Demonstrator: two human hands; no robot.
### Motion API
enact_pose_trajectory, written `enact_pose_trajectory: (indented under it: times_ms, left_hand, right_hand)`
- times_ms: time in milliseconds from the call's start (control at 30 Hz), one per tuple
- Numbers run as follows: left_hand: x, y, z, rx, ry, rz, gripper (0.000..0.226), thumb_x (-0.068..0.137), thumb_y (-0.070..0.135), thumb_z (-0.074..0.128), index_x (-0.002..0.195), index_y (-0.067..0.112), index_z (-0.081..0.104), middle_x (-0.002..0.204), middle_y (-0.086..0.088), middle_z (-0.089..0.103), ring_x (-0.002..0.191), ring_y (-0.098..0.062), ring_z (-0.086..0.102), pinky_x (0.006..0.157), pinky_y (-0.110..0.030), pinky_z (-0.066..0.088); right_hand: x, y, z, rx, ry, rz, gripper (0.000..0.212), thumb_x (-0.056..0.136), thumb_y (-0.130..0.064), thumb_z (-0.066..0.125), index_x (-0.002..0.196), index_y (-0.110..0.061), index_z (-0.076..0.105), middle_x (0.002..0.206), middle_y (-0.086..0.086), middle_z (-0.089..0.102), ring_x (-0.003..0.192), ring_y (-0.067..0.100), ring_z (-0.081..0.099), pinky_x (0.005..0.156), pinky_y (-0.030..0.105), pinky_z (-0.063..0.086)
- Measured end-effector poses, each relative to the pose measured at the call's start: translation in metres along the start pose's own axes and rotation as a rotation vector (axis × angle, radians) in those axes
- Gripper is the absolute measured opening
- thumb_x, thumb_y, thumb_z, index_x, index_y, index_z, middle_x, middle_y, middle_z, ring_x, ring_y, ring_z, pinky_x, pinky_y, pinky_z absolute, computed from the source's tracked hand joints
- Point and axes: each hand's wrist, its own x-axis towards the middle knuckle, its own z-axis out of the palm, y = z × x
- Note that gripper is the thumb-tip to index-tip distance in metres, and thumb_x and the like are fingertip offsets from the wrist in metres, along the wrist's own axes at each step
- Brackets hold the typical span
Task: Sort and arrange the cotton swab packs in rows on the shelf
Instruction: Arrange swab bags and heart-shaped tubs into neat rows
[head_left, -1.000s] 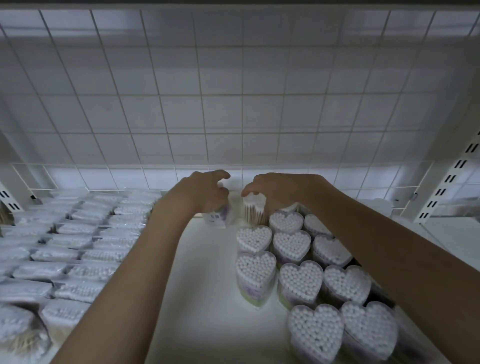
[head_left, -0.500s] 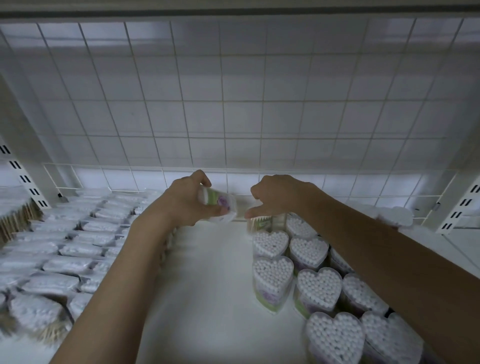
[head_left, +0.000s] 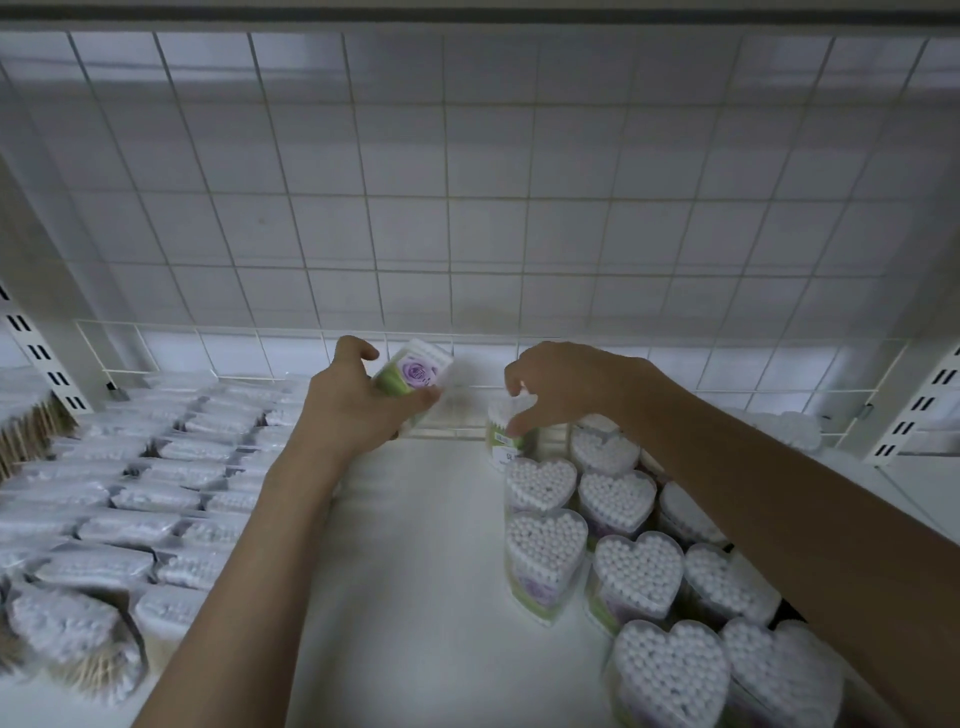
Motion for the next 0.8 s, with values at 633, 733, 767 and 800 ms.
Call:
enact_pose_trajectory:
  times_ms: [633,733,767,800]
  left_hand:
    - [-0.012,-0.009,-0.004,-0.115,0.109,0.098,0.042,0.071,0.03,0.073,0.103,0.025,0.045,0.09,0.02,0.056,0.075,0.002,0.059,0.051,-0.01,0.038]
    - [-0.011,-0.006,0.0,-0.126,0.139,0.117,0.049,0.074,0.025,0.071,0.113,0.022,0.04,0.089,0.017,0.054,0.074,0.001,0.056,0.049,-0.008,0.035]
    - [-0.012,-0.004,0.002,-0.13,0.137,0.132,0.058,0.075,0.022,0.07,0.122,0.022,0.036,0.087,0.017,0.052,0.074,-0.001,0.055,0.053,-0.011,0.036]
    - [-0.012,-0.002,0.004,-0.135,0.123,0.151,0.067,0.076,0.021,0.069,0.131,0.024,0.031,0.085,0.017,0.051,0.075,-0.004,0.055,0.056,-0.014,0.036]
  right_hand:
    - [-0.003,-0.008,-0.006,-0.029,0.085,-0.145,0.058,0.072,-0.035,0.076,0.115,-0.012,0.043,0.102,-0.003,0.04,0.083,0.011,0.039,0.068,0.024,0.028]
    - [-0.022,-0.003,-0.022,0.062,0.181,-0.121,0.063,0.07,-0.021,0.076,0.12,-0.014,0.038,0.102,-0.001,0.037,0.07,0.009,0.04,0.056,0.023,0.031]
    - [-0.028,-0.002,-0.027,0.084,0.212,-0.112,0.067,0.067,-0.018,0.076,0.121,-0.016,0.035,0.103,0.0,0.036,0.068,0.01,0.044,0.053,0.023,0.033]
    - [-0.034,-0.002,-0.031,0.094,0.233,-0.103,0.071,0.066,-0.016,0.075,0.123,-0.017,0.034,0.105,0.0,0.035,0.069,0.013,0.047,0.052,0.023,0.036]
